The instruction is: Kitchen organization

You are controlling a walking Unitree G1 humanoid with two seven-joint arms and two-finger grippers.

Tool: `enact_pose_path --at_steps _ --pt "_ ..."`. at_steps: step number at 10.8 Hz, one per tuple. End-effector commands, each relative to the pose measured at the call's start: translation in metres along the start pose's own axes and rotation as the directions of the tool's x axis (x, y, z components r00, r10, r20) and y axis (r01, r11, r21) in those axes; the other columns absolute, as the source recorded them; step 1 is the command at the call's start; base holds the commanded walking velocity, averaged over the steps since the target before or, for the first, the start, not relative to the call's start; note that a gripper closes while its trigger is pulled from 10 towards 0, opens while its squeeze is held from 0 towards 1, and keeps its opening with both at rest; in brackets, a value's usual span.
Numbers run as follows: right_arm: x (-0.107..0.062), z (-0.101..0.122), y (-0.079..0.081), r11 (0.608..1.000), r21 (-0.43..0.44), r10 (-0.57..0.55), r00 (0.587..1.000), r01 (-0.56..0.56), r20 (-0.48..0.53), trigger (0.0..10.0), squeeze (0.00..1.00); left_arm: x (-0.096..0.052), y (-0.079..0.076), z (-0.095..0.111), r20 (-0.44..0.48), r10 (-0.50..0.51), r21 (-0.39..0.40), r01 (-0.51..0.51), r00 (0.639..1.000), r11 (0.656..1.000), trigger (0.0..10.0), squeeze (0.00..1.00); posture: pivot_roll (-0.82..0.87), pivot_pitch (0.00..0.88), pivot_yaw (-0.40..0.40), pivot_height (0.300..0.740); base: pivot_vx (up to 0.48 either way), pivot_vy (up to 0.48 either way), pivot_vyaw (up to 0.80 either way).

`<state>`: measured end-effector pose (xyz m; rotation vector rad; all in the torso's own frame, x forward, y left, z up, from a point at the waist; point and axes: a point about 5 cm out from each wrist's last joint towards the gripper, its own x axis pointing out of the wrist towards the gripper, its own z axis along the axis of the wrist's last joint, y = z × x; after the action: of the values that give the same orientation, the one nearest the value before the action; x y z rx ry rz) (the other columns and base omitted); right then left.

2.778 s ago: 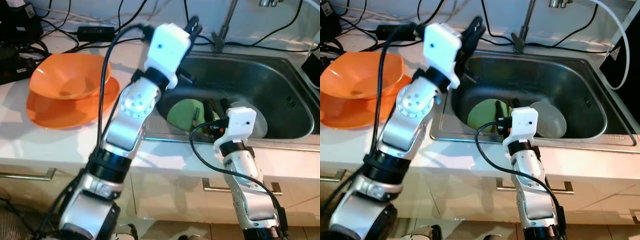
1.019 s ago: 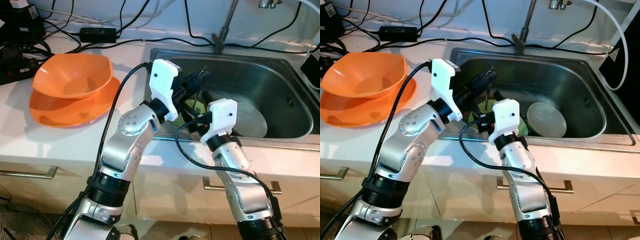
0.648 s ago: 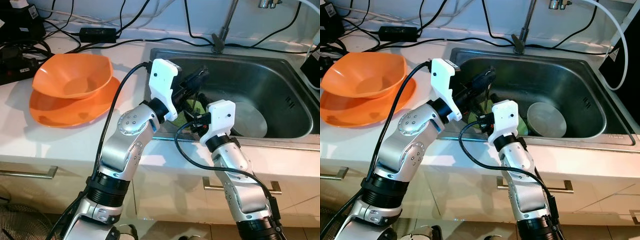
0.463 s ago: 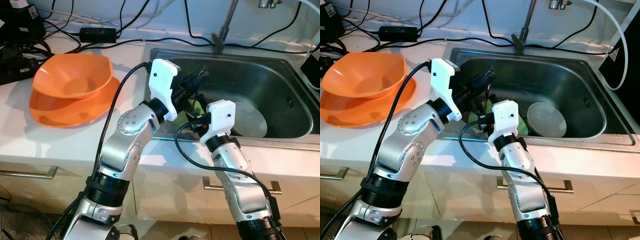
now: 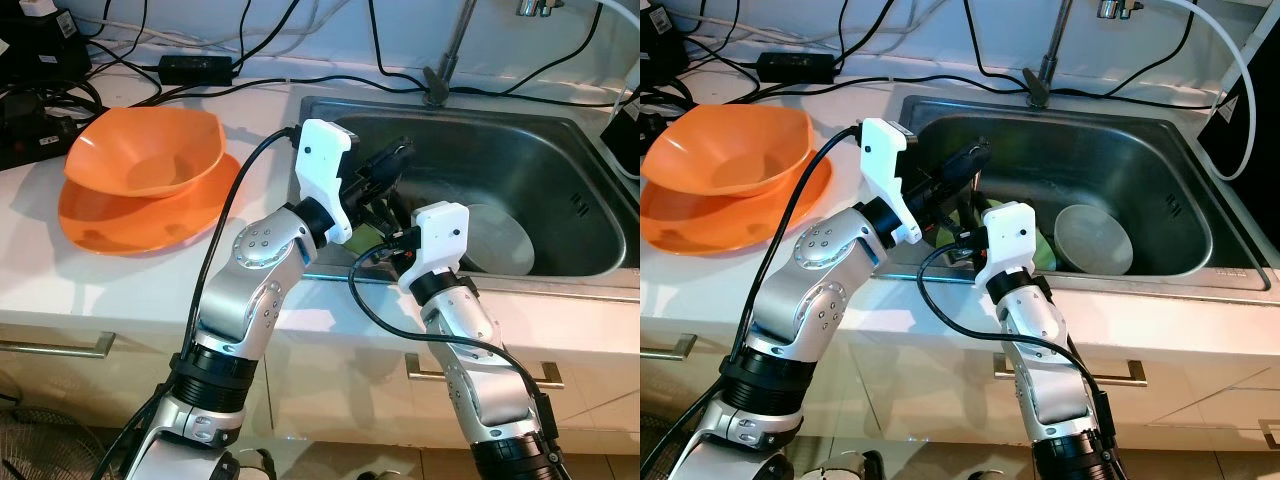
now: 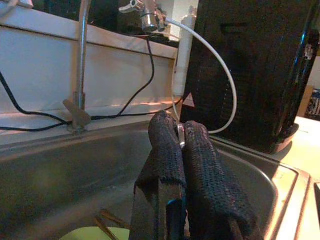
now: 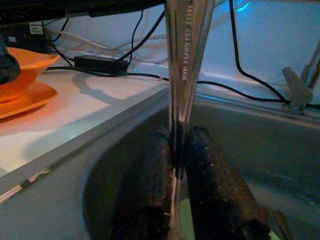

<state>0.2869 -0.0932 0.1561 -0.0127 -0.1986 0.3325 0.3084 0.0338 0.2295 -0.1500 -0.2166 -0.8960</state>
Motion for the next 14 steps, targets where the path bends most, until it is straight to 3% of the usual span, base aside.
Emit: enact_pose_path --at_steps 1,4,5,12,13,14 --pt "0.002 0.000 -0.004 1.000 -0.009 -0.026 1.000 0.026 -0.008 0.0 0.00 0.002 -0.011 0.005 0.017 -0.062 -0.001 0.062 0.998 0.998 10.0 0.00 0.07 0.075 -0.050 0.740 0.000 0.000 0.00" --pt "0.002 -0.002 -0.004 1.000 -0.008 -0.030 1.000 0.030 -0.010 0.0 0.00 0.002 -0.011 0.004 0.006 -0.059 0.013 0.059 0.998 0.998 10.0 0.00 0.07 0.076 -0.049 0.740 0.000 0.000 0.00" --pt "0.002 -0.002 -0.004 1.000 -0.007 -0.030 0.999 0.030 -0.010 0.0 0.00 0.002 -0.010 0.004 0.008 -0.050 0.012 0.050 0.999 0.999 10.0 1.00 0.07 0.078 -0.050 0.740 0.000 0.000 0.00" --pt "0.005 0.000 -0.009 0.999 -0.012 -0.050 0.999 0.050 0.000 0.0 0.00 0.001 -0.004 0.007 0.035 -0.009 -0.017 0.010 0.999 1.000 10.0 1.00 0.07 0.077 -0.052 0.740 0.000 0.000 0.00" --pt "0.006 0.001 -0.013 0.998 -0.018 -0.062 0.998 0.062 0.003 0.0 0.00 0.001 -0.002 0.007 0.038 0.007 -0.009 -0.006 0.999 1.000 10.0 0.60 0.07 0.075 -0.053 0.740 0.000 0.000 0.00" --pt "0.008 0.002 -0.017 0.997 -0.024 -0.070 0.998 0.070 0.007 0.0 0.00 0.000 0.001 0.007 0.043 0.036 -0.007 -0.035 0.998 0.999 10.0 0.00 0.07 0.075 -0.053 0.740 0.000 0.000 0.00"
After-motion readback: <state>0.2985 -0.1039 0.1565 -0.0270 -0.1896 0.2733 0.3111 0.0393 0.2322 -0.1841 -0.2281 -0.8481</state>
